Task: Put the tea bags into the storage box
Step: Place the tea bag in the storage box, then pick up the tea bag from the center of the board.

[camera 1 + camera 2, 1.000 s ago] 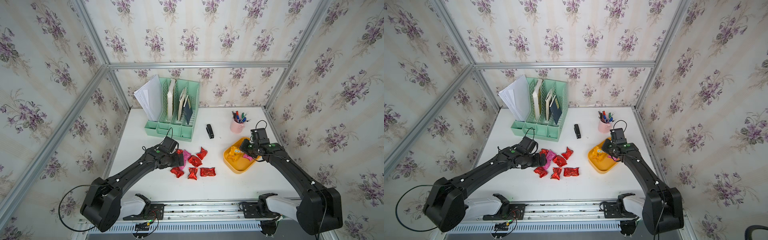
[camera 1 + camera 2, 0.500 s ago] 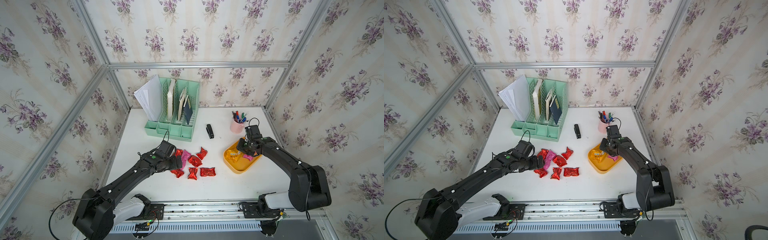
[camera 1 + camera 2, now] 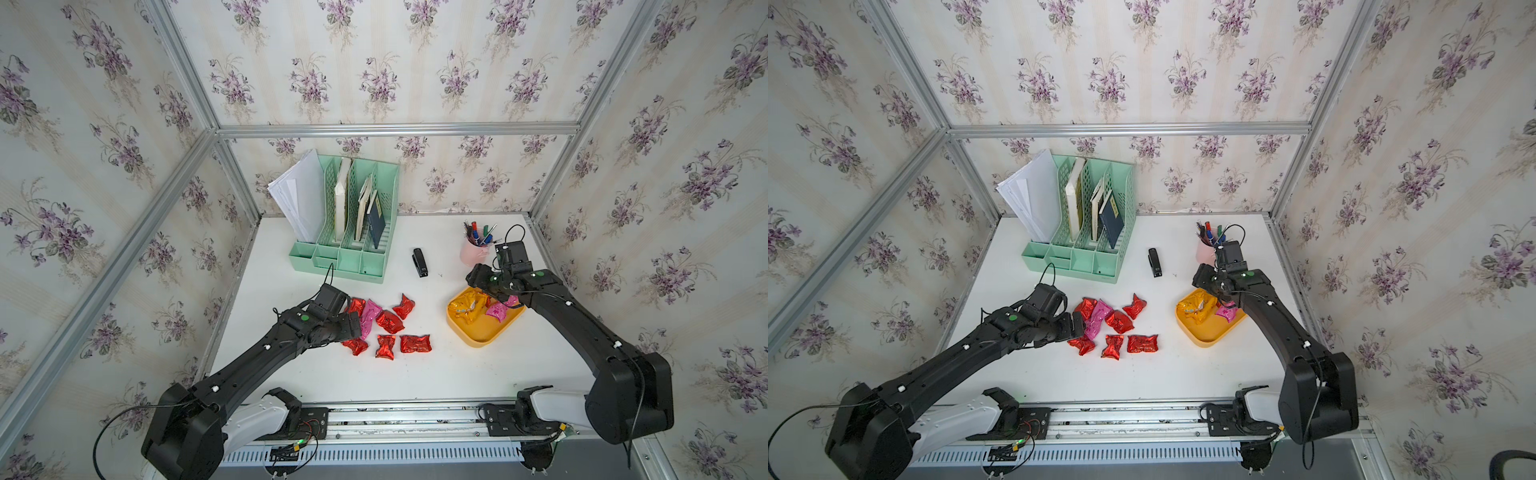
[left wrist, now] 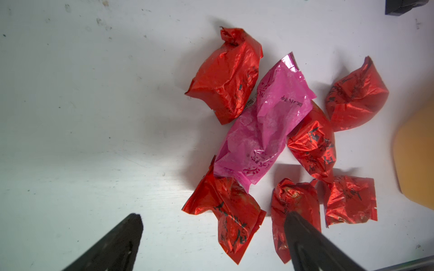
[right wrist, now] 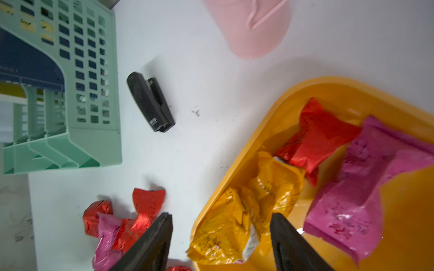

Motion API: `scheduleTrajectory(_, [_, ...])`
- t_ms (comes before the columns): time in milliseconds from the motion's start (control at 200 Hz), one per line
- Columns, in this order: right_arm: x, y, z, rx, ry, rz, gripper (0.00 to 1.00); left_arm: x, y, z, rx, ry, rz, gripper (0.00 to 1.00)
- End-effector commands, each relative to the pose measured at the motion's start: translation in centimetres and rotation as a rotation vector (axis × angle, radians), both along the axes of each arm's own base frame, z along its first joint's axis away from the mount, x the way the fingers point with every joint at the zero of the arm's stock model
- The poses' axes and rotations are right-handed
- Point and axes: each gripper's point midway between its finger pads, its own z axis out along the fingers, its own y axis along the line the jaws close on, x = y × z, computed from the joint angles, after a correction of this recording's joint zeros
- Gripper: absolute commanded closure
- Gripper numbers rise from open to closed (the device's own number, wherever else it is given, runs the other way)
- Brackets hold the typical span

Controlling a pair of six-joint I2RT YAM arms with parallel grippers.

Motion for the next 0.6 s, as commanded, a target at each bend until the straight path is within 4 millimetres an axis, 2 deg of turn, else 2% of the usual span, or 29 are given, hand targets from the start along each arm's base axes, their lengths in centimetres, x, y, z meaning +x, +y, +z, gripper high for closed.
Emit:
scheduleTrajectory(0, [-1.1, 3.7, 0.4, 0.124, 0.007, 0.022, 0.28, 0.5, 0.1, 0.1, 0.012, -0.018, 0.007, 0.01])
scheduleTrajectory(155, [-3.1, 9.1, -1.1, 0.180, 0.034, 0.076, 0.28, 0.5, 0.0, 0.1, 0.020, -0.018, -0.016, 0.01])
scheduleTrajectory(195, [-4.1, 11.2, -1.6, 0.183, 0.045, 0.120, 0.27, 0.5, 0.0, 0.1, 0.022, -0.016, -0.025, 0.01])
scheduleTrajectory(305, [-4.8, 14.3, -3.1, 0.178, 0.081, 0.155, 0.26, 0.1, 0.0, 0.1, 0.026, -0.006, -0.048, 0.01])
scheduleTrajectory(430, [-4.6, 16.4, -4.8, 0.158, 0.130, 0.151, 0.23, -0.6, 0.4, 0.0, 0.033, 0.000, -0.060, 0.01])
scheduleTrajectory(595, [-3.6, 17.3, -6.5, 0.171, 0.172, 0.086, 0.20, -1.8, 1.1, 0.0, 0.029, -0.003, -0.048, 0.01])
